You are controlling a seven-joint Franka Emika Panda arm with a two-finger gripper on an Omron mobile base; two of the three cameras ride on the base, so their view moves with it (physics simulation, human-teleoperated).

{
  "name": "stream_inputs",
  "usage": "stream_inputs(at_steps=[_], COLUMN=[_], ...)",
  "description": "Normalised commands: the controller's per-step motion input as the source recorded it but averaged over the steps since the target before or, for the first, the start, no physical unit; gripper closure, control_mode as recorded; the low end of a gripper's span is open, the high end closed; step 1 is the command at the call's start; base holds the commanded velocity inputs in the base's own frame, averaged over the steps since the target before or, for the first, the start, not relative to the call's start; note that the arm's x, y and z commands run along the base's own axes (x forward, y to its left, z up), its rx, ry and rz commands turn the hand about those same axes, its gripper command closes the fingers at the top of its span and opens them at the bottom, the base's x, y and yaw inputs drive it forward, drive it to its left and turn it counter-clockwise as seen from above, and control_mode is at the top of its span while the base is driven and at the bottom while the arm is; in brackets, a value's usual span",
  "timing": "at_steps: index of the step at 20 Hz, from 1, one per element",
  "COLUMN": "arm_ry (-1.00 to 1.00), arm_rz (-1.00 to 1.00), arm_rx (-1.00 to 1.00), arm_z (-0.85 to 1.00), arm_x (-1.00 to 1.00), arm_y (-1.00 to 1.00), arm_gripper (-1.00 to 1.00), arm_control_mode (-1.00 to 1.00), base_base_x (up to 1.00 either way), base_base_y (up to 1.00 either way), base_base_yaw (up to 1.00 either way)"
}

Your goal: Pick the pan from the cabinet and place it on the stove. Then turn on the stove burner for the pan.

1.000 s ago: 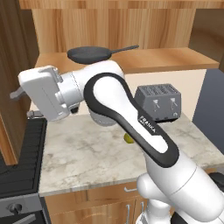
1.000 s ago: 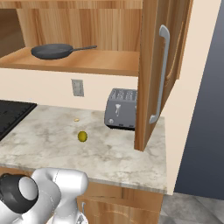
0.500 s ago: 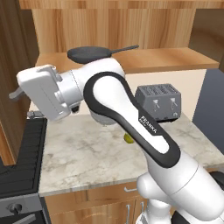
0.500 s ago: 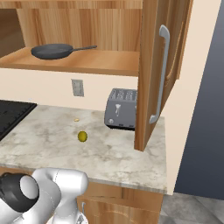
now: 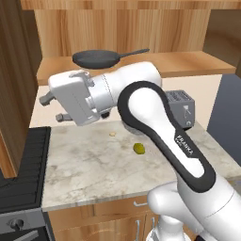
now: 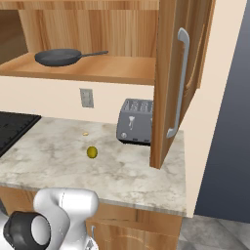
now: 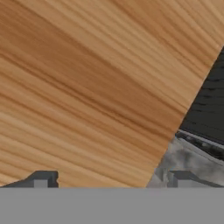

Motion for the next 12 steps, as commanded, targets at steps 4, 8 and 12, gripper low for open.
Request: stream_inputs(at_steps=[4, 8, 12], arm_ry=[-0.02, 0.00, 0.00], arm_rz=[-0.21, -0.28, -0.30], arm_rx=[0.00, 0.00, 0.00], arm_z=[0.01, 0.05, 0.11], arm_x=[0.05, 0.14, 0.16], arm_y=[-0.48, -0.47, -0.47], arm_gripper=[-1.00, -1.00, -1.00], arm_control_mode=[-1.00, -1.00, -1.00], base_base_x=[0.00, 0.00, 0.00], base_base_y=[0.00, 0.00, 0.00], base_base_yaw=[0.00, 0.00, 0.00])
